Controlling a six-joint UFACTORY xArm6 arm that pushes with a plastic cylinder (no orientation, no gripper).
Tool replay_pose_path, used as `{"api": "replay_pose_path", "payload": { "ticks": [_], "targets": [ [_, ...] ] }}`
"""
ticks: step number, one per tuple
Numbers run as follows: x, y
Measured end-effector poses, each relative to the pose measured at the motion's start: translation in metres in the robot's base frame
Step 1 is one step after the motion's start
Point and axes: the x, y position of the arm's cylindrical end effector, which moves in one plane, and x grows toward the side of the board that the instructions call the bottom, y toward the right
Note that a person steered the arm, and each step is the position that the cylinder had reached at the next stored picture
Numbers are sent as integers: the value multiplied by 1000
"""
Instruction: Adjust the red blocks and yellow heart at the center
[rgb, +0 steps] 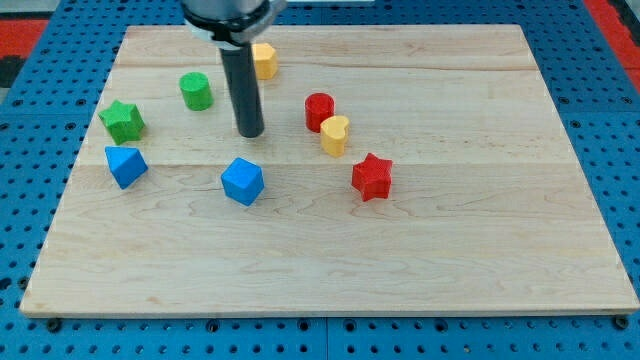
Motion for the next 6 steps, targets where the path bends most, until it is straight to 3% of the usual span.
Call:
{"api": "replay_pose_path", "payload": {
  "ticks": [1, 6],
  "targets": [
    [0, 42],
    [-30, 72]
  ]
}}
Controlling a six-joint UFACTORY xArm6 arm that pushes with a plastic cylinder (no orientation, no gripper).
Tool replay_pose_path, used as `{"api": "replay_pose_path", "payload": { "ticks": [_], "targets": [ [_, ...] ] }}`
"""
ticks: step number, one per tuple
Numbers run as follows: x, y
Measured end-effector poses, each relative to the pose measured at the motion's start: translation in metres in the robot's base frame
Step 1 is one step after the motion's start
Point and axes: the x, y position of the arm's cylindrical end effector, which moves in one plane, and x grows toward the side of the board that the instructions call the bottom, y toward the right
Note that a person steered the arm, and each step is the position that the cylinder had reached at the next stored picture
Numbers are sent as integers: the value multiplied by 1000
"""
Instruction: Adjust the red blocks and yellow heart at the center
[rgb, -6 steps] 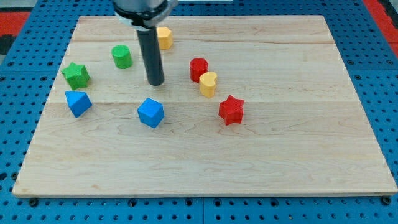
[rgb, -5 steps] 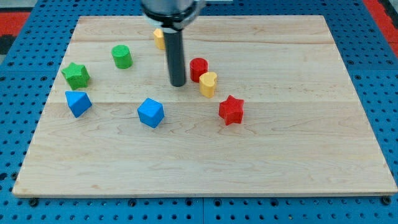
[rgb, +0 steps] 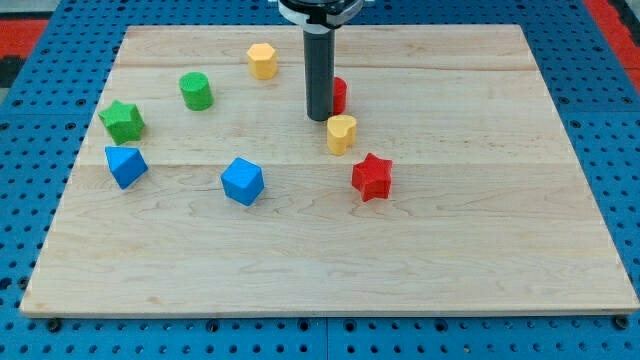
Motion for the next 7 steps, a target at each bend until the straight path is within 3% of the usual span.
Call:
{"api": "replay_pose_path", "payload": {
  "ticks": [2, 4, 6, 7],
  "targets": [
    [22, 37],
    [22, 117],
    [-39, 70],
    [-50, 27]
  ]
}}
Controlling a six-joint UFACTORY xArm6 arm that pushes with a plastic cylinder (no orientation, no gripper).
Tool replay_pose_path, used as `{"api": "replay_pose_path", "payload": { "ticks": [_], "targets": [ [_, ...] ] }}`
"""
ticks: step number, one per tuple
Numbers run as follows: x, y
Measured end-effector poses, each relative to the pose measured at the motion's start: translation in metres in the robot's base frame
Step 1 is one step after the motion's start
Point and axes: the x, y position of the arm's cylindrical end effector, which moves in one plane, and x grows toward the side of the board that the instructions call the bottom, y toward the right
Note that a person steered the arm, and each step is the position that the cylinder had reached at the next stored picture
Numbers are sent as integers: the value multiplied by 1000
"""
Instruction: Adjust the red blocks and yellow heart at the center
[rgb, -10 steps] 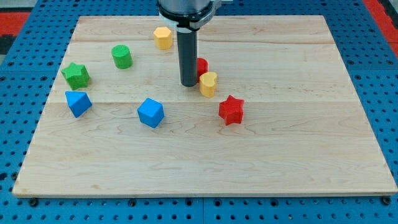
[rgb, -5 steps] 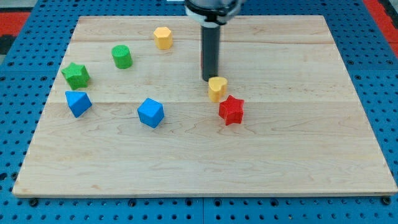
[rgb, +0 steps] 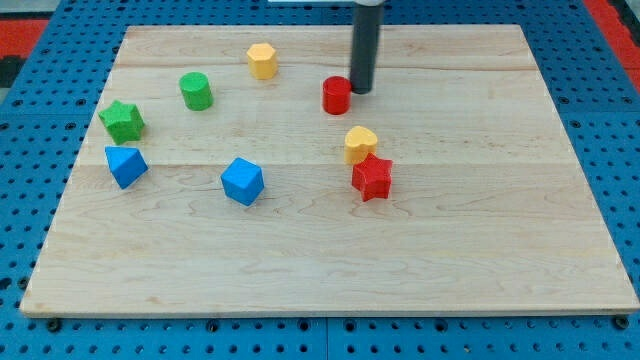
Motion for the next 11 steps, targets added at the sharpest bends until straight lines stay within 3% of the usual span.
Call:
{"api": "replay_pose_path", "payload": {
  "ticks": [1, 2, 3, 4, 6, 9, 11],
  "targets": [
    [7, -8],
    [23, 51],
    [68, 110],
    [136, 104],
    [135, 30],
    [119, 33],
    [115, -25]
  ]
}}
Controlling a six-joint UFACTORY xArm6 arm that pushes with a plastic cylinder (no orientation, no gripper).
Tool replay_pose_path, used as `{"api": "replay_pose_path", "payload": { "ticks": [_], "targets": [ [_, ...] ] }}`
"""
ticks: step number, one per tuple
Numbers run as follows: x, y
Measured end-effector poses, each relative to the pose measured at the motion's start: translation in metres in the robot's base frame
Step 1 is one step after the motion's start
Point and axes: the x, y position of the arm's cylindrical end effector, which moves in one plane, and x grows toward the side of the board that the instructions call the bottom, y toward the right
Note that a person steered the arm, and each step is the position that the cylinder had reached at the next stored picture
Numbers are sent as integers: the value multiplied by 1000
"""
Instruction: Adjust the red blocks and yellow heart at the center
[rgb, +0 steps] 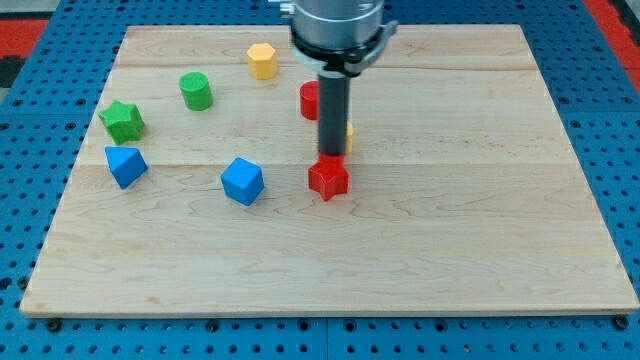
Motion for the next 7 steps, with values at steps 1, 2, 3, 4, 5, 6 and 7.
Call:
{"api": "replay_pose_path", "payload": {
  "ticks": [1, 2, 3, 4, 5, 6, 7],
  "targets": [
    [0, 20],
    [9, 52],
    [37, 95],
    [91, 60],
    [97, -10],
    [95, -59],
    [87, -111]
  ]
}}
